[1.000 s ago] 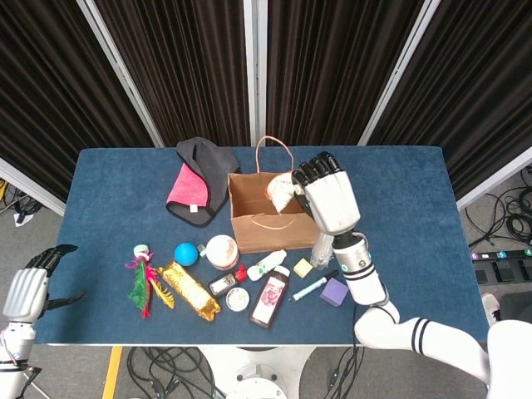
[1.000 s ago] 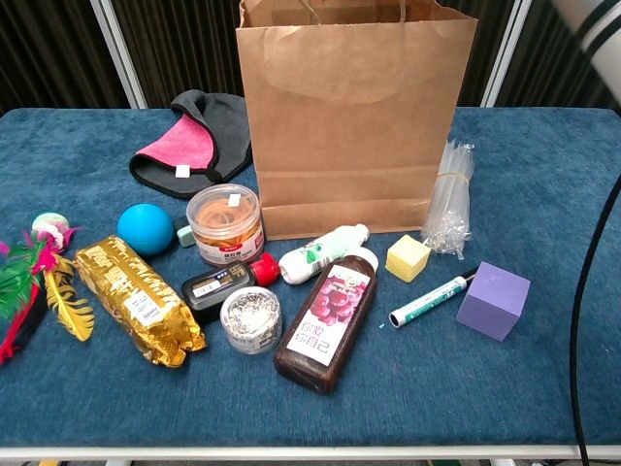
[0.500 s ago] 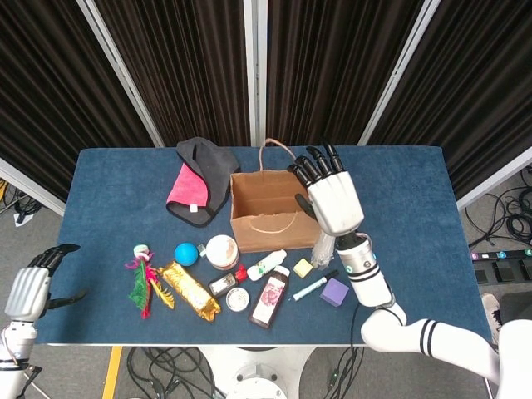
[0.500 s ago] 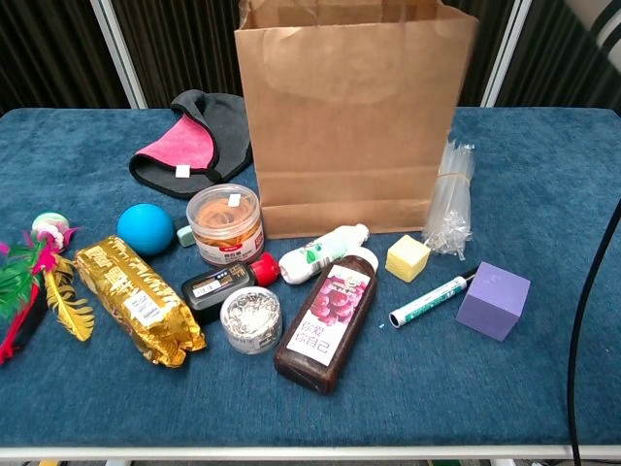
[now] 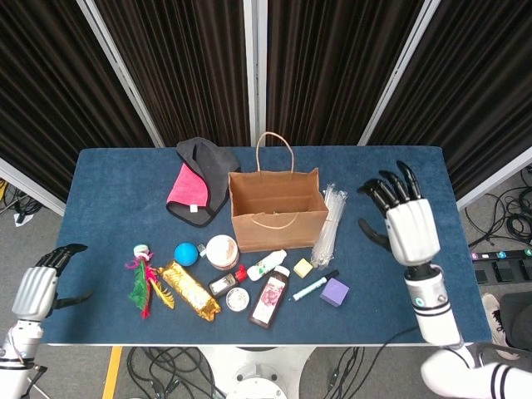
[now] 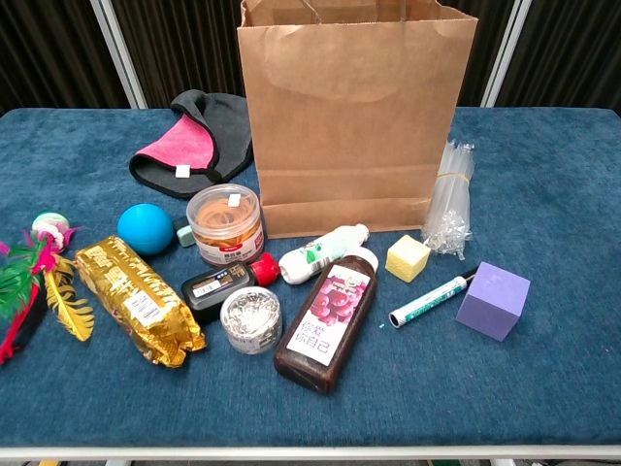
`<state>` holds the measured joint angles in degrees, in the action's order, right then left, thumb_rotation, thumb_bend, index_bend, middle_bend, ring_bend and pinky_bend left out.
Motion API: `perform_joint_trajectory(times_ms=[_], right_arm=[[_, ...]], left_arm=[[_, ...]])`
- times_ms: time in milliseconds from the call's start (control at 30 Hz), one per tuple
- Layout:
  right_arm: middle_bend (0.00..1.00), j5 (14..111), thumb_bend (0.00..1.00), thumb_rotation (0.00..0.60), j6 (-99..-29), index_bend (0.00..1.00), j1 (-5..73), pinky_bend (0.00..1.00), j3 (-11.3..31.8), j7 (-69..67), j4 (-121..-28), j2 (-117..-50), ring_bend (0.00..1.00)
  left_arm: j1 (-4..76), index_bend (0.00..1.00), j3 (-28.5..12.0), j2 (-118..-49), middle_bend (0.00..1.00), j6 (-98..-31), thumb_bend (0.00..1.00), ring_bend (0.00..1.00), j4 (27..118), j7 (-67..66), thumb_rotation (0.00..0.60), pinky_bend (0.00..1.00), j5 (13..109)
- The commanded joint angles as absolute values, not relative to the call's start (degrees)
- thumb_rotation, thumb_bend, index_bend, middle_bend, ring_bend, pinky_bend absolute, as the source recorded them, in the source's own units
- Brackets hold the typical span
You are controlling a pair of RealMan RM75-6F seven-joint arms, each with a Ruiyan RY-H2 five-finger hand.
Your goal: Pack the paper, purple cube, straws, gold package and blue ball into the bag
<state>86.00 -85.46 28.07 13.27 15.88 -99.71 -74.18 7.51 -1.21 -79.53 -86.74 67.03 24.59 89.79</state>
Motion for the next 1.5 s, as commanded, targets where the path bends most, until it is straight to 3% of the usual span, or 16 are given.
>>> perform_joint_trajectory(times_ms=[33, 267, 567, 1500], right_arm=[[0.35, 87.93, 0.09, 0.6, -83.0, 0.36, 21.76, 0.1, 3.83, 6.87, -98.29, -71.24, 0.2], [0.33, 88.46, 0.08, 0.6, -72.69, 0.36, 22.01, 0.1, -2.55, 3.83, -90.79, -73.21, 0.2], [0.26, 87.86, 0.01, 0.6, -64.93, 0.31, 23.76, 0.05, -4.13, 4.37, -89.33, -75.48, 0.13], [0.22, 87.71, 0.05, 0.6, -58.4, 0.27, 27.28, 0.01, -2.86, 11.38, -87.03, -82.04, 0.09]], left_arm=[[7.64, 0.29, -1.11, -79.82, 0.35, -86.88, 0.06, 0.25, 66.88, 24.59, 0.6, 0.29, 90.1], [7.56, 0.29, -0.88, -79.87, 0.35, -86.74, 0.07, 0.25, 67.56, 23.8, 0.6, 0.29, 90.01], [7.3, 0.29, -0.94, -79.65, 0.35, -86.93, 0.07, 0.25, 67.53, 24.23, 0.6, 0.29, 89.65], [6.94, 0.29, -1.87, -81.05, 0.35, -88.98, 0.07, 0.25, 62.79, 26.92, 0.6, 0.29, 89.38]])
